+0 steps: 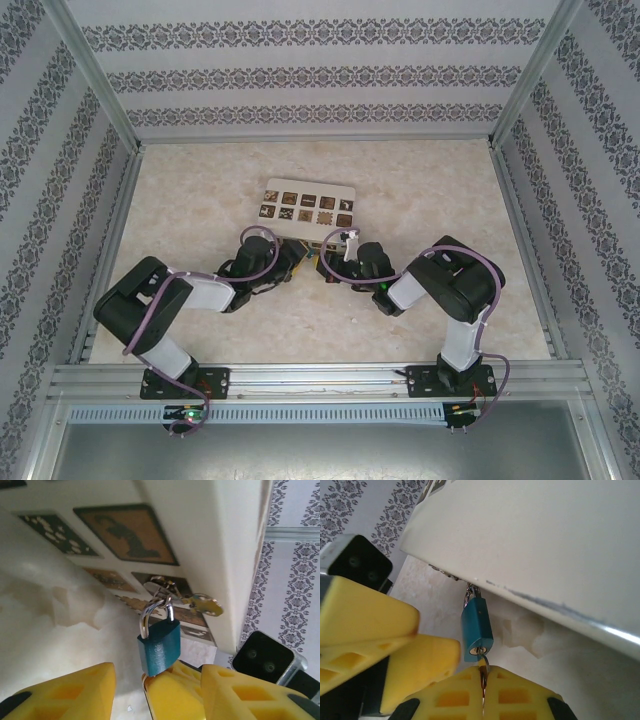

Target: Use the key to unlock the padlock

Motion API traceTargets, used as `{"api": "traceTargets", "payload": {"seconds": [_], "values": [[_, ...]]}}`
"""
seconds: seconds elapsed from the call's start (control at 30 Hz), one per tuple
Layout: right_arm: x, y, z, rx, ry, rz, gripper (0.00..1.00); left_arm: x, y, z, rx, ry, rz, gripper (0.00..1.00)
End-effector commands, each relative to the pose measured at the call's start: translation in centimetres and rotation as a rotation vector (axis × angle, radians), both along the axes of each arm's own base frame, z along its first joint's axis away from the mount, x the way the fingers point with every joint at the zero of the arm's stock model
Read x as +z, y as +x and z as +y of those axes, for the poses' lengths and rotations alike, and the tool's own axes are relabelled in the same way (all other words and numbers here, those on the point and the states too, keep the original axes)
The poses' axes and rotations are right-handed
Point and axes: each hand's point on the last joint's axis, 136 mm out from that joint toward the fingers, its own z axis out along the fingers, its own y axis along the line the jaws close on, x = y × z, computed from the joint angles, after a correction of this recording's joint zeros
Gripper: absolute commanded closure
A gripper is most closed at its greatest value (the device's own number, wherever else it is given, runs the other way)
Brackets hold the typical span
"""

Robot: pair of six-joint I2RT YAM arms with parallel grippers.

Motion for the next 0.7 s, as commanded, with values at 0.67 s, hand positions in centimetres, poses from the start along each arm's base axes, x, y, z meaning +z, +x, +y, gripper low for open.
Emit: {"api": "traceTargets", "payload": {"seconds": [0.67], "values": [[2.6, 0.2, 1.4, 0.026, 0.099, 0.023, 1.00, 0.3, 2.1, -1.1, 0.106, -0.201, -0.024, 0.67]]}}
